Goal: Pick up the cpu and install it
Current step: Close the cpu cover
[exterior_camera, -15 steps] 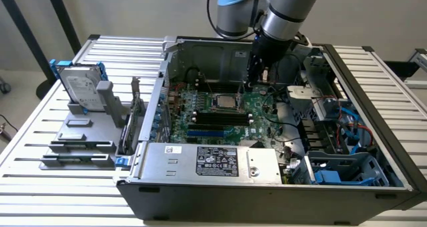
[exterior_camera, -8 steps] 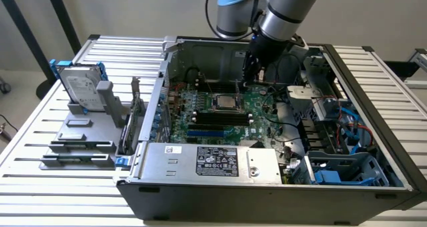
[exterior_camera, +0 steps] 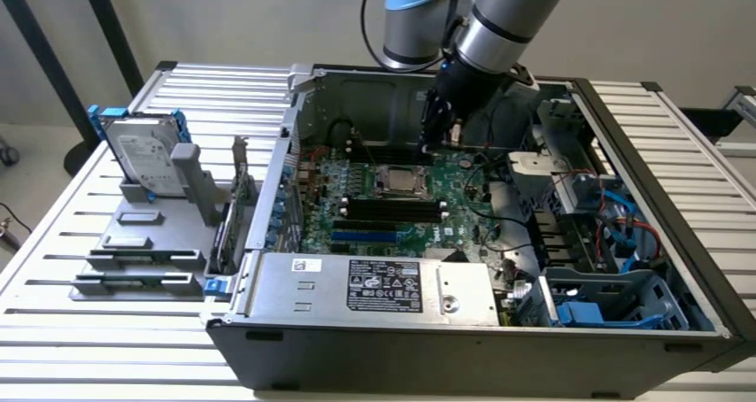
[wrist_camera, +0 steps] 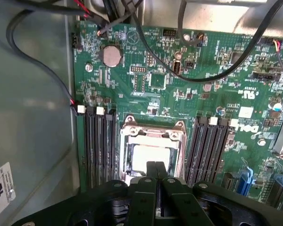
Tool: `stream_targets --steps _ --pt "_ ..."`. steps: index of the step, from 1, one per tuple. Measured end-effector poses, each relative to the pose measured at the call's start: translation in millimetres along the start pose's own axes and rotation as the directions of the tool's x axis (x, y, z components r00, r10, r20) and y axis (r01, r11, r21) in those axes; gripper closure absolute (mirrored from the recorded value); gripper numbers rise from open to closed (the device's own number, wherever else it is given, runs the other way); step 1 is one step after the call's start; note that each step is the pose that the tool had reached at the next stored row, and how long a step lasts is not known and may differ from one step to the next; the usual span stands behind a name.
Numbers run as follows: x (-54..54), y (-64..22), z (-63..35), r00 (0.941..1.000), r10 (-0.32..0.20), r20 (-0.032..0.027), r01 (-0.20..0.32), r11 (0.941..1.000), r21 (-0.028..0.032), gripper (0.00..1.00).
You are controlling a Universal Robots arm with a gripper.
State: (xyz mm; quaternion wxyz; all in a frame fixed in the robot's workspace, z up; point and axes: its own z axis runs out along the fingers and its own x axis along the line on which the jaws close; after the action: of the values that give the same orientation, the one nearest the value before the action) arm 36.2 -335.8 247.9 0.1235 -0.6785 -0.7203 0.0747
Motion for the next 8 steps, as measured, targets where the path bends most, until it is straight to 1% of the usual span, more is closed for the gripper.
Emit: stream_targets --steps 1,3,5,8 --pt "0.0 -0.5 0.3 1.0000 -0.002 0.0003 0.002 1.0000 0.0069 0.89" --pt "0.1 -1.8 1.1 1.0000 -0.007 0.0008 0.007 0.9998 0.0189 0.89" --pt "0.2 -4.7 2.7 1.0000 -0.009 0.0012 0.009 0.9996 0.0260 0.89" --pt "0.3 -9.8 5.7 0.9999 -0.013 0.0016 0.012 0.9993 0.0340 0.89"
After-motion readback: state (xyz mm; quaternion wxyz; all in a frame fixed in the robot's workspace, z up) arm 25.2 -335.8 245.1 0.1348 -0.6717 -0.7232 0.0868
